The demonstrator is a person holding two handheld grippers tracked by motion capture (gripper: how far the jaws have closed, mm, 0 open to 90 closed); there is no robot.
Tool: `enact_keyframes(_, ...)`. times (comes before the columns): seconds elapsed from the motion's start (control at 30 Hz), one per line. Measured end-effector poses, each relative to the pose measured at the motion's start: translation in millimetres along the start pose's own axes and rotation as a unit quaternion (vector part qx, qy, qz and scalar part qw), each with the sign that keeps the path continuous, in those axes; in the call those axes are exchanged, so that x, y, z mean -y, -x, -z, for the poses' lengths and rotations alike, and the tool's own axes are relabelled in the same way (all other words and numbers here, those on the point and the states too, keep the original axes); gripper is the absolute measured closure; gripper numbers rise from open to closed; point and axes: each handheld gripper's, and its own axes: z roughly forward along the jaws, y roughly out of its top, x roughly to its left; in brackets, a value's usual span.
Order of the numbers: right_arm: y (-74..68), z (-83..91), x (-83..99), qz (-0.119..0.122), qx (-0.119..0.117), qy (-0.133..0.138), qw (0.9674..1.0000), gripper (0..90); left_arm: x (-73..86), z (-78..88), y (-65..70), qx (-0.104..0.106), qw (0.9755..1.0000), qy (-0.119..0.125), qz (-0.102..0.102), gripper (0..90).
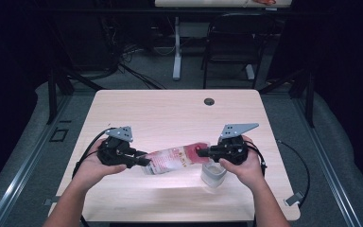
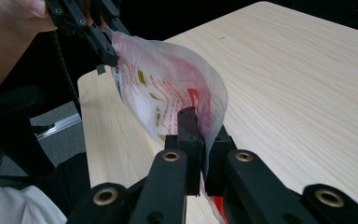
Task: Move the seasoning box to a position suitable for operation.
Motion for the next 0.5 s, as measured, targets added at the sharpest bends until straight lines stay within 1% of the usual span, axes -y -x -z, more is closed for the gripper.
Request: enact_keyframes(0.5, 1.2, 3.4, 1.2, 0.000, 0.008, -0.001, 1.0000, 88.8, -12.5, 4.6, 3.4, -0.008, 0.9999, -0.008, -0.010, 74.0)
